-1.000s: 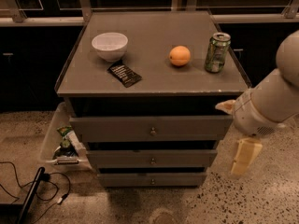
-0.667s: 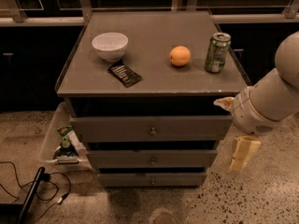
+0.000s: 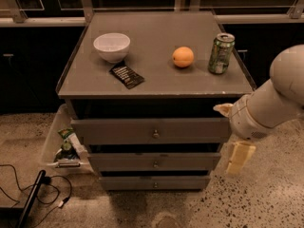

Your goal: Open top drawer

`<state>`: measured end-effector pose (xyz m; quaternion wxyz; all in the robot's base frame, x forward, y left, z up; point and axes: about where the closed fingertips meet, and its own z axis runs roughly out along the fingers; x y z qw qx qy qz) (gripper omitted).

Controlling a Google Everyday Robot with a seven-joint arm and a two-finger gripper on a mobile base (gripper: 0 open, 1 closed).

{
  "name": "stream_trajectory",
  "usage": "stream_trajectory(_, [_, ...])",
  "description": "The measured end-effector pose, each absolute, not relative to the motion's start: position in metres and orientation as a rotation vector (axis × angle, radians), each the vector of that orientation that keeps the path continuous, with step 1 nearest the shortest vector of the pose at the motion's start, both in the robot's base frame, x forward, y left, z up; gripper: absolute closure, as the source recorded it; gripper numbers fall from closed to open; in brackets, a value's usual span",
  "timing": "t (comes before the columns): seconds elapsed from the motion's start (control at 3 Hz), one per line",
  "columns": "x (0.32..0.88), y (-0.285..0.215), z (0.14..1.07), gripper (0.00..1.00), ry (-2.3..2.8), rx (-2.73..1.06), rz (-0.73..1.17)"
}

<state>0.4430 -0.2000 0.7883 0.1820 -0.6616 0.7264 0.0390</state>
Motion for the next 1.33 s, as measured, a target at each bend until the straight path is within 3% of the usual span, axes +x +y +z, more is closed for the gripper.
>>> stream_trajectory(1.33, [0.536, -0.204, 0.689, 0.00, 1.759, -1.743, 0.139])
